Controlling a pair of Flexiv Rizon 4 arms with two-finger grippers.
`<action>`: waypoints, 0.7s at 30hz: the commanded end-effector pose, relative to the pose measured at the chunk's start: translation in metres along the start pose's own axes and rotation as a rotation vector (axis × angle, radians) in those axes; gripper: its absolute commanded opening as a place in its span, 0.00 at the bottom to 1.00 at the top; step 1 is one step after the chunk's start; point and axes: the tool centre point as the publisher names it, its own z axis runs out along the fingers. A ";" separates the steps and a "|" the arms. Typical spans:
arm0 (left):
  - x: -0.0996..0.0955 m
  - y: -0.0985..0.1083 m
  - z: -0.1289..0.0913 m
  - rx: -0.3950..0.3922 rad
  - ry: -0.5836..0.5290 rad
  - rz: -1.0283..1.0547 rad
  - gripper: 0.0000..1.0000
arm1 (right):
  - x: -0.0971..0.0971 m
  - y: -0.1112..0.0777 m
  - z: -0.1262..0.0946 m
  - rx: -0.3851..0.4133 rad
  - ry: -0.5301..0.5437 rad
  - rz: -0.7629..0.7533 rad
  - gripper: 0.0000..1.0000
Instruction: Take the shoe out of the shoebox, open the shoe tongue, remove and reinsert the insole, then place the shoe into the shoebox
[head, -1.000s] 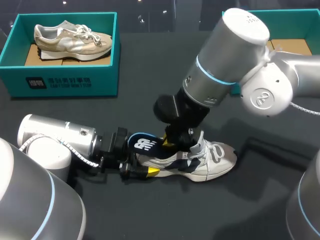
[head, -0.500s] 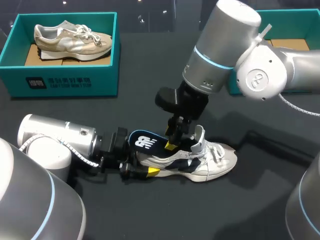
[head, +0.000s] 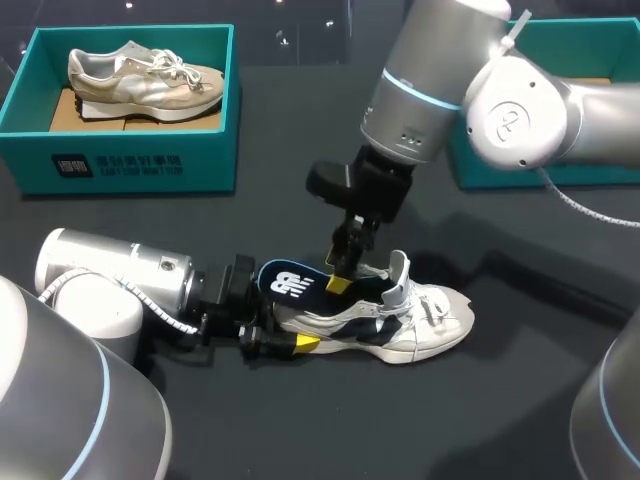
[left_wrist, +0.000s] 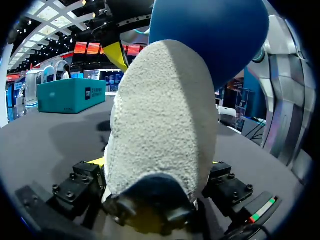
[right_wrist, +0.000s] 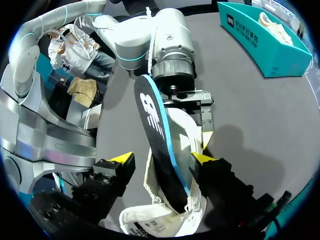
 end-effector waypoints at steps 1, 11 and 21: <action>-0.001 0.001 0.002 -0.001 -0.001 0.000 0.00 | -0.007 0.006 0.011 -0.007 0.039 0.011 0.69; -0.001 0.001 0.002 -0.001 -0.001 0.000 0.00 | -0.004 0.007 0.017 -0.067 0.091 0.041 0.53; -0.001 0.001 0.002 -0.001 -0.001 0.000 0.00 | -0.001 0.010 0.029 -0.112 0.126 0.028 0.50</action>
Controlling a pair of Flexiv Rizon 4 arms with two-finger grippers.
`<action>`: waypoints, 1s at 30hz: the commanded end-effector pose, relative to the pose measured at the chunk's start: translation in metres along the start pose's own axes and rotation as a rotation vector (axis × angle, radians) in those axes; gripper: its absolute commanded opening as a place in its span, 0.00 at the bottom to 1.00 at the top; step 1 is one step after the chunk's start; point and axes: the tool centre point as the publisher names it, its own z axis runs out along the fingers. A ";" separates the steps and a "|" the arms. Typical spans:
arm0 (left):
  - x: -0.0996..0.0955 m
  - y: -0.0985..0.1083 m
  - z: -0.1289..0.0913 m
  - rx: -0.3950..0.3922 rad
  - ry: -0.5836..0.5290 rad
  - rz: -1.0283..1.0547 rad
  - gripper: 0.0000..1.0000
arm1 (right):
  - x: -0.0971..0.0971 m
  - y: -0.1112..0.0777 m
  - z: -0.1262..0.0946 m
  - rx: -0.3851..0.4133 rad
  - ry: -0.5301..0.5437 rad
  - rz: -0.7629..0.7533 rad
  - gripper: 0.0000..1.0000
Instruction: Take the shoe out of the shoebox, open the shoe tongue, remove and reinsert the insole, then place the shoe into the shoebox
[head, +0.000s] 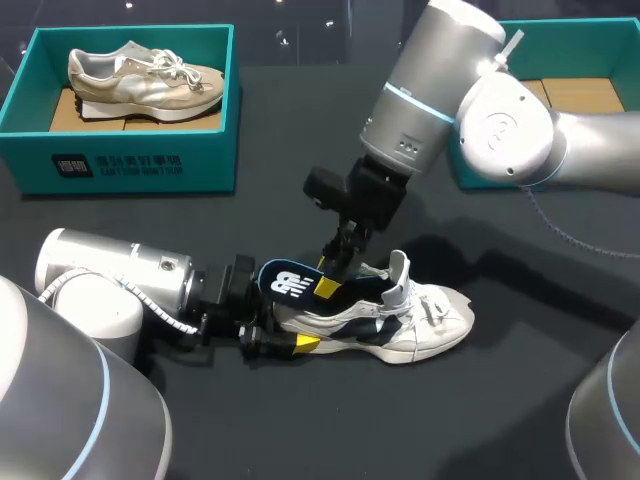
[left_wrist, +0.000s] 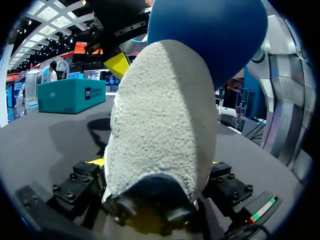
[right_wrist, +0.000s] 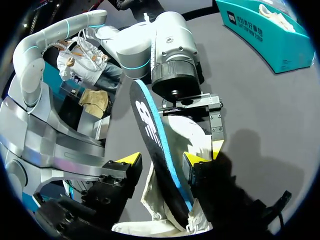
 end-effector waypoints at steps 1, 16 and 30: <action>-0.001 0.001 0.002 -0.001 -0.001 0.000 0.00 | 0.000 0.001 0.008 -0.017 0.009 -0.009 0.49; -0.001 0.001 0.002 -0.001 -0.001 0.000 0.00 | 0.005 0.005 0.018 -0.055 0.033 -0.029 0.00; -0.001 0.001 0.002 -0.001 -0.001 0.000 0.00 | 0.052 0.061 -0.019 -0.123 -0.110 -0.318 0.00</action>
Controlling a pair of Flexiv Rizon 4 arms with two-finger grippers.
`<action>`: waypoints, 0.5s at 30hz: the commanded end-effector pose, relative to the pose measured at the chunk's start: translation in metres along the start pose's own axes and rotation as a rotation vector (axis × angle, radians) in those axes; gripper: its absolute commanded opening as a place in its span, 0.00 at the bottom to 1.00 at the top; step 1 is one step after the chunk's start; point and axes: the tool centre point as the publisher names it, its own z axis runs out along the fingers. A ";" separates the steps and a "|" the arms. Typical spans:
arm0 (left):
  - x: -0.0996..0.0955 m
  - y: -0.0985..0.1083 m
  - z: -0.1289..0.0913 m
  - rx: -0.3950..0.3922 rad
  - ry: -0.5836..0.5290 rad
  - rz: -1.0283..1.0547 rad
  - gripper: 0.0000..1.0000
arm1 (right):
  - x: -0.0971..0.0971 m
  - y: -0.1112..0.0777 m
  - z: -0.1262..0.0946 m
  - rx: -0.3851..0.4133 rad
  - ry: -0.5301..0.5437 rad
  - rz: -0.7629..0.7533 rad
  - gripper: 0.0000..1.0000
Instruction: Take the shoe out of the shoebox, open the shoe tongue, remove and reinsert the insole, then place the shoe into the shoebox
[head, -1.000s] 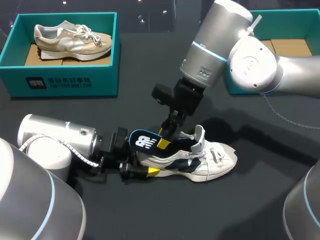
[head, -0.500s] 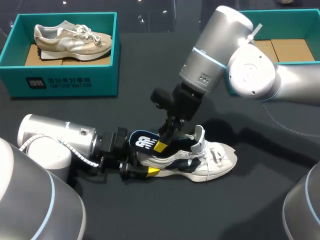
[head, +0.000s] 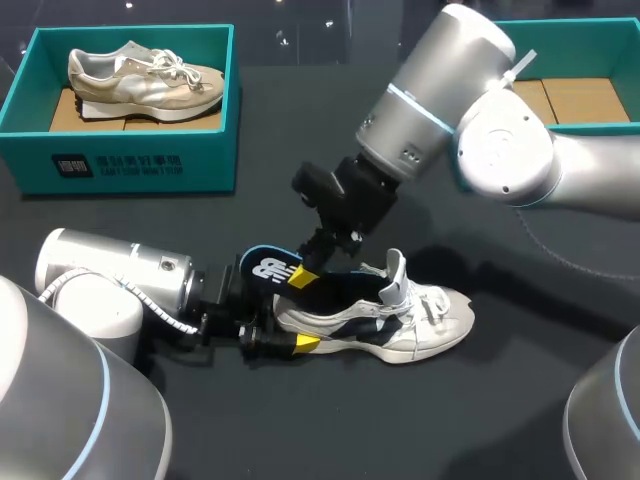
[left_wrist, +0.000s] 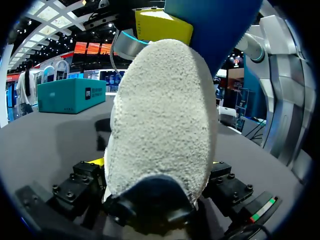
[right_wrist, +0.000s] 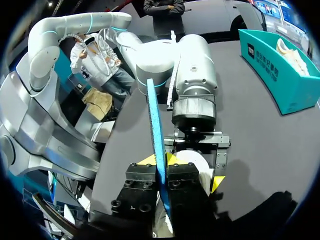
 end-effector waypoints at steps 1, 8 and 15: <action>-0.001 0.000 0.002 -0.001 -0.001 0.000 0.00 | 0.024 0.024 -0.015 0.039 -0.085 -0.081 0.00; -0.001 0.000 0.002 -0.001 -0.001 0.000 0.00 | 0.024 0.024 -0.015 0.039 -0.085 -0.081 0.00; -0.001 0.000 0.002 -0.001 -0.001 0.000 0.00 | 0.032 0.038 -0.019 -0.016 -0.114 -0.120 0.00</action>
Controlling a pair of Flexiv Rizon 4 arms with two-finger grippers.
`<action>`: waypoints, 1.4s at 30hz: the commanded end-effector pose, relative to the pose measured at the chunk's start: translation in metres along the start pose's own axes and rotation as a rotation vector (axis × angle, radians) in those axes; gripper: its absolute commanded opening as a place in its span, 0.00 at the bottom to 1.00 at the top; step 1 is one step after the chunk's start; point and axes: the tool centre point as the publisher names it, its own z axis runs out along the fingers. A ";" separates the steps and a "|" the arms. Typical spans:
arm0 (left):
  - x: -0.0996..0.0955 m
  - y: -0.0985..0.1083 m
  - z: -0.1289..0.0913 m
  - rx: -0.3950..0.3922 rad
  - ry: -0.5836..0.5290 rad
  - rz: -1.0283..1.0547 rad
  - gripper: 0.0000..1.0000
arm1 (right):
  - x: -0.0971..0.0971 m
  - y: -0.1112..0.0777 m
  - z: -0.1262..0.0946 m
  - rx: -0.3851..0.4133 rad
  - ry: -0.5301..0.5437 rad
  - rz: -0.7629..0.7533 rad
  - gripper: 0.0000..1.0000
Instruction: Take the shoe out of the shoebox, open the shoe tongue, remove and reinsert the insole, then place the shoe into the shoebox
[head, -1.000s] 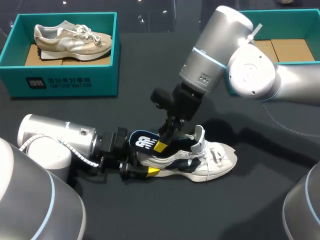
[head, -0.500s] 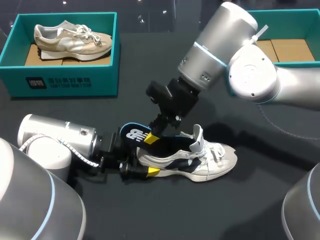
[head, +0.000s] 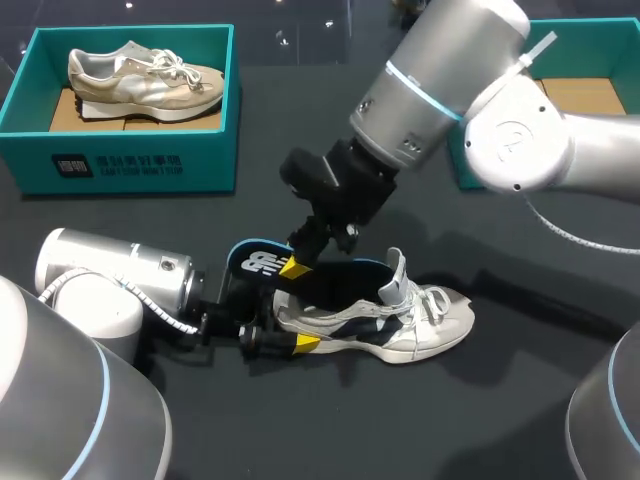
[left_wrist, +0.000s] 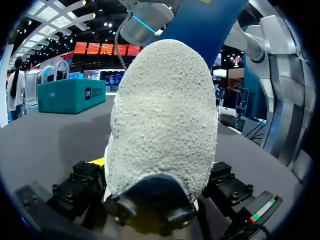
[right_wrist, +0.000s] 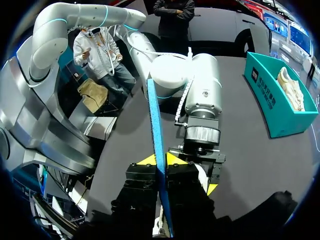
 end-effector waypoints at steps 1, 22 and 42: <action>-0.001 0.001 0.002 -0.001 0.000 0.000 0.00 | 0.010 0.019 -0.008 -0.093 -0.048 -0.059 0.00; -0.001 0.001 0.002 -0.001 0.000 0.000 0.00 | 0.064 0.067 -0.096 -0.561 0.001 -0.149 0.00; -0.001 0.001 0.002 -0.001 0.000 0.000 0.00 | 0.125 0.051 -0.152 -0.752 -0.117 0.223 0.00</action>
